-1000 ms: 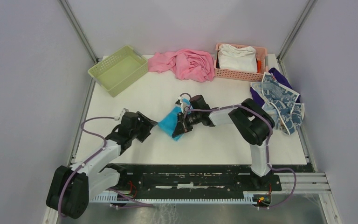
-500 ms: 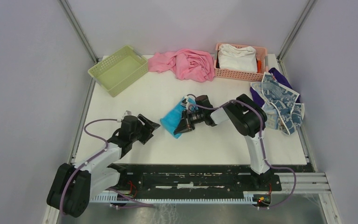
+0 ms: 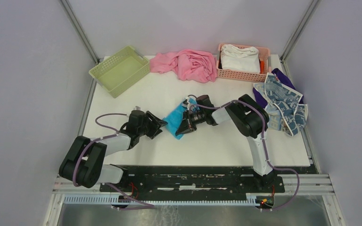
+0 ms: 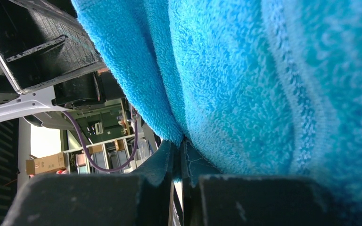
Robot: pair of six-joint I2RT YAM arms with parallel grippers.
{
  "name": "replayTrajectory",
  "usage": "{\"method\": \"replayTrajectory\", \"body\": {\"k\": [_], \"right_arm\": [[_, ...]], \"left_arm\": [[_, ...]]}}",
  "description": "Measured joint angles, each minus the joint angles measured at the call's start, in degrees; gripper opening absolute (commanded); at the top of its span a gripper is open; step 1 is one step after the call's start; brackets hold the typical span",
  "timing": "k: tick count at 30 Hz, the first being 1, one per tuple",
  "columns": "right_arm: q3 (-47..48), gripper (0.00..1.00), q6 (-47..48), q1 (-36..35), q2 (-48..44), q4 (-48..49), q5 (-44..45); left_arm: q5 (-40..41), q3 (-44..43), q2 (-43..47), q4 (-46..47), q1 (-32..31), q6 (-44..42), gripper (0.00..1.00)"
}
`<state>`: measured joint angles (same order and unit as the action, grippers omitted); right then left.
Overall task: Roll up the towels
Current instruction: Roll the towel at the center of the board.
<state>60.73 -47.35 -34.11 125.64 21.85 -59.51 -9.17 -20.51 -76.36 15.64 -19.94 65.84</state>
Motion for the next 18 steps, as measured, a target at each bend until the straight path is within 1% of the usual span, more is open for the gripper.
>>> {"method": "replayTrajectory", "body": {"k": [4,8,12,14,17,18], "right_arm": [[0.4,0.03,0.3,0.0,0.0,-0.8,0.0],[1.5,0.07,1.7,0.0,0.0,-3.7,0.1],[3.8,0.17,4.9,0.0,-0.1,-9.0,0.8],[4.7,0.24,6.7,0.0,-0.6,-11.7,1.6],[6.4,0.32,11.0,0.0,-2.6,-18.5,4.4],[7.0,0.34,12.6,-0.2,-3.4,-20.9,5.7]], "left_arm": [[-0.1,-1.6,-2.9,1.6,0.0,0.0,0.62],[-0.1,-4.1,-6.3,2.0,0.0,0.1,0.58],[-0.3,-6.1,-9.5,2.6,0.0,0.5,0.5],[-0.4,-6.9,-10.7,2.5,0.0,1.0,0.47],[-0.1,-7.4,-11.5,2.0,0.0,1.8,0.44],[0.0,-7.6,-11.6,1.6,0.0,2.1,0.43]]}}
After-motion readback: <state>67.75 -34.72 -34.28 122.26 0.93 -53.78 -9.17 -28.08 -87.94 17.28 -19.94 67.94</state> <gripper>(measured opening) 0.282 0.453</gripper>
